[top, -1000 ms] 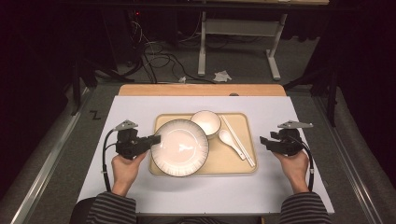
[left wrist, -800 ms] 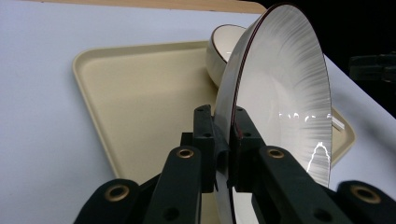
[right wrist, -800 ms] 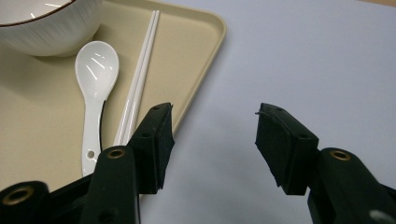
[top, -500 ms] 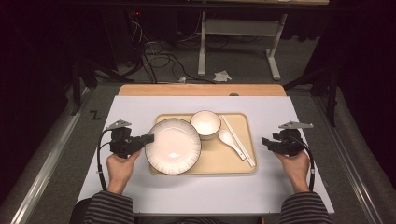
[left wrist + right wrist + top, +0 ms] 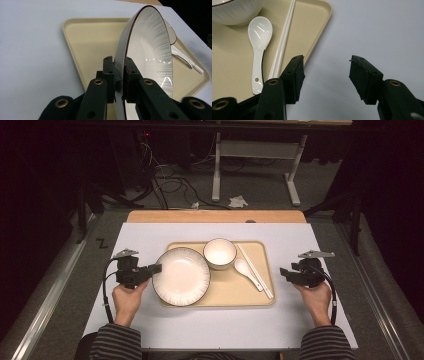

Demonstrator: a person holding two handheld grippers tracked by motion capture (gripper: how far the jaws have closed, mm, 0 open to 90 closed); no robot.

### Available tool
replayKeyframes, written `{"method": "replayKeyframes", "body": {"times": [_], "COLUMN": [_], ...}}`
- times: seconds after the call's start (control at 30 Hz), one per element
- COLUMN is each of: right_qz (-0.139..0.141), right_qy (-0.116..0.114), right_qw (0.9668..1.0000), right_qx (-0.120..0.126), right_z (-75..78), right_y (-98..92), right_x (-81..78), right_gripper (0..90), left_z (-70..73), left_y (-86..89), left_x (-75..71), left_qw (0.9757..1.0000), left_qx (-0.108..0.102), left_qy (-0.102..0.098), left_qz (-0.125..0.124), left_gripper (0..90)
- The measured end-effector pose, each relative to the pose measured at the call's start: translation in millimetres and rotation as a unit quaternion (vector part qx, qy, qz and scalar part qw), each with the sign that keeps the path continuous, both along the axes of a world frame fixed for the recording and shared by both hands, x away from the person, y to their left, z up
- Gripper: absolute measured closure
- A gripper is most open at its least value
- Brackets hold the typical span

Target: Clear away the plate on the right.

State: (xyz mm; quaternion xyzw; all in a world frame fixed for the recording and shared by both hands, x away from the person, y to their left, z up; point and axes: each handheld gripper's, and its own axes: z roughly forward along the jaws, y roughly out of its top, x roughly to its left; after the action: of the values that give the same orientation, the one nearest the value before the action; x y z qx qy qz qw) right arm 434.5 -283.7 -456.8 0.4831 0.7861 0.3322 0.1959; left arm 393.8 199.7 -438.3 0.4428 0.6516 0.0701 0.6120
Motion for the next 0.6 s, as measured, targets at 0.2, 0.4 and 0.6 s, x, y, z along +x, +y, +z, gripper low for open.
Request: {"method": "replayKeyframes", "body": {"times": [0.2,0.4,0.6], "right_qz": [0.001,0.000,0.001], "right_qy": [0.002,0.006,0.006], "right_qw": [1.0000,1.0000,1.0000], "right_qx": [-0.002,0.001,0.001], "right_z": [-1.2,-1.7,-1.3], "right_y": [0.0,0.5,-0.6], "right_x": [0.6,0.7,0.9], "right_gripper": [46.6,45.9,45.8], "left_z": [-4.2,-7.6,-10.6], "left_y": [4.1,5.4,5.9], "left_x": [2.9,5.6,8.4], "left_qw": [0.9998,0.9996,0.9993], "left_qx": [0.015,0.015,0.016], "left_qy": [0.005,0.013,0.018], "left_qz": [0.012,0.020,0.028], "left_gripper": [82.8,82.3,82.1]}}
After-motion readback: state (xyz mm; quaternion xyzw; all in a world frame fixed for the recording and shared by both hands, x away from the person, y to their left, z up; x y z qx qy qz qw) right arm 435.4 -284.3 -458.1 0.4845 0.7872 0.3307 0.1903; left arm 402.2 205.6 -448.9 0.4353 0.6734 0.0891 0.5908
